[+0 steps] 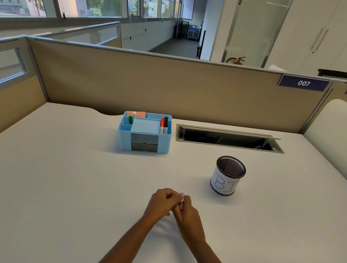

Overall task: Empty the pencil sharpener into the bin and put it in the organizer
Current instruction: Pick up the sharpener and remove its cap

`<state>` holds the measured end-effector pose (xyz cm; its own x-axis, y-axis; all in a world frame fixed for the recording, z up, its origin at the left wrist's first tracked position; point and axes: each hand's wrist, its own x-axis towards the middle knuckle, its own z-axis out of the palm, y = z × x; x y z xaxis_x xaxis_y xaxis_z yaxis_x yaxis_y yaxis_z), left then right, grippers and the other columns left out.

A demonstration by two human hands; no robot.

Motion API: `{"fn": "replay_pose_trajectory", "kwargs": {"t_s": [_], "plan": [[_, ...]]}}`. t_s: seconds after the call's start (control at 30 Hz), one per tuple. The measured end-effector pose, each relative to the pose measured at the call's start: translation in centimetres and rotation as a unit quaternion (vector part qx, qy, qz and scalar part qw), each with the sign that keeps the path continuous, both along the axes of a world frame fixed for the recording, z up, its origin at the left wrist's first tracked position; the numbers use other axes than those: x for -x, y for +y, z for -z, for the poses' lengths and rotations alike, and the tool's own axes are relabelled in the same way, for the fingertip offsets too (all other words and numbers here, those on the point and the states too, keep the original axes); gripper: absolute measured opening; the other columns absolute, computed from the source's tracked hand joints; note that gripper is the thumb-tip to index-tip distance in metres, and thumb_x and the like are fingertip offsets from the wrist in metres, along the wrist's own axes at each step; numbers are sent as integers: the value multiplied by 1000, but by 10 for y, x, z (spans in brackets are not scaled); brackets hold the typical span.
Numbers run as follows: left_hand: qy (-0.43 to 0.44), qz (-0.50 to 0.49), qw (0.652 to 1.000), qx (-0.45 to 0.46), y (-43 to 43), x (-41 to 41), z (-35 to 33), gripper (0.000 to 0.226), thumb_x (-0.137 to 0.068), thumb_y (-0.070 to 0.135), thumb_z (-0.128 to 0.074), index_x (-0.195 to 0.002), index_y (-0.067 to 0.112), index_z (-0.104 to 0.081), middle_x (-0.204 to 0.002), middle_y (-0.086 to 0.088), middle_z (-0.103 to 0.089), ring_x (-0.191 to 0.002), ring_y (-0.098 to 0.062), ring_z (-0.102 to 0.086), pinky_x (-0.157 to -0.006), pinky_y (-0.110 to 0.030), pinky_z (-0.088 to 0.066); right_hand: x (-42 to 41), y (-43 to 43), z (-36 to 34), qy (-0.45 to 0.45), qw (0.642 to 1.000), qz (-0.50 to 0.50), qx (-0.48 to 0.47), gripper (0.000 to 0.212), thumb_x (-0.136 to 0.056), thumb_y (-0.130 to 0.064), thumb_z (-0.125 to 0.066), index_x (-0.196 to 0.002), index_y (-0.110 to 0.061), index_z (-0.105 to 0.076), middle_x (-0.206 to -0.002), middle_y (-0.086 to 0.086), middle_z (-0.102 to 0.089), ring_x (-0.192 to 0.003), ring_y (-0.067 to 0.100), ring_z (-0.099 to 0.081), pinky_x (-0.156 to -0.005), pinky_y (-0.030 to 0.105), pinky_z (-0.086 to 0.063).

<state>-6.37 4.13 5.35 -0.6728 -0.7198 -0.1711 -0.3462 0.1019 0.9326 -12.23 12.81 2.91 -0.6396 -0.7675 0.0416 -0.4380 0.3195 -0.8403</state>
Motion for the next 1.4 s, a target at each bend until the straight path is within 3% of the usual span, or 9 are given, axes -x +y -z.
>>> {"fn": "replay_pose_trajectory", "kwargs": {"t_s": [0.23,0.57,0.7,0.83,1.0,1.07,1.17,1.33,1.4], "plan": [[7,-8,1000,19,2,-1,0,16,-87,17,-60,-91,4,-67,-94,-20,-72,-72,-18,-62,-57,-19,-51,3,4,0,45,998,-21,-23,22,-97,-29,-38,-109,-12,-44,-93,11,-69,-76,21,-62,-57,16,-40],[24,-31,999,22,-1,3,0,18,-87,14,-59,-99,2,-65,-102,-19,-69,-84,-23,-64,-59,-16,-51,7,4,6,20,999,-22,-14,24,-96,-30,-38,-115,-17,-41,-89,3,-67,-69,12,-58,-59,16,-42],[16,-91,991,92,-5,4,-4,26,-90,16,-54,-111,2,-59,-115,-18,-65,-105,-32,-61,-89,-34,-51,9,6,11,-39,999,4,0,22,-94,-16,-38,-116,-20,-37,-69,-6,-51,-58,7,-47,-56,16,-39],[-70,-51,968,237,-9,-5,3,31,-96,18,-40,-124,6,-48,-132,-13,-53,-118,-26,-53,-101,-32,-42,14,10,12,-81,996,9,20,26,-93,-6,-35,-117,-17,-37,-70,-3,-46,-61,12,-42,-59,23,-38],[-225,84,868,434,-11,-10,11,33,-86,9,-59,-118,6,-49,-119,-13,-58,-100,-21,-60,-85,-25,-51,20,10,12,-111,993,10,42,28,-95,-5,-34,-119,-16,-37,-85,-2,-50,-72,14,-47,-69,23,-42],[-247,104,825,498,-9,-9,10,43,-48,20,-91,-84,11,-69,-83,-6,-72,-67,-11,-67,-58,-15,-54,22,10,12,-114,992,9,42,29,-95,-5,-35,-119,-20,-36,-90,-1,-51,-75,13,-49,-66,19,-43],[-279,124,783,542,-7,-9,11,49,-14,25,-96,-54,14,-69,-53,3,-68,-42,-6,-59,-37,-12,-47,25,11,13,-117,992,12,41,29,-95,-8,-36,-122,-20,-35,-94,-4,-53,-80,9,-52,-66,15,-44],[-275,138,773,555,-6,-11,16,45,-17,17,-95,-53,13,-68,-51,3,-65,-42,-4,-57,-36,-12,-44,30,14,9,-111,993,9,46,34,-95,-9,-39,-127,-18,-36,-111,4,-54,-94,17,-53,-82,28,-43],[-282,149,796,514,-9,-12,15,36,-48,8,-88,-78,9,-69,-77,-4,-70,-66,-11,-65,-56,-15,-51,32,17,7,-102,994,6,49,36,-93,-6,-42,-127,-17,-37,-118,5,-52,-101,19,-51,-91,34,-43]]}}
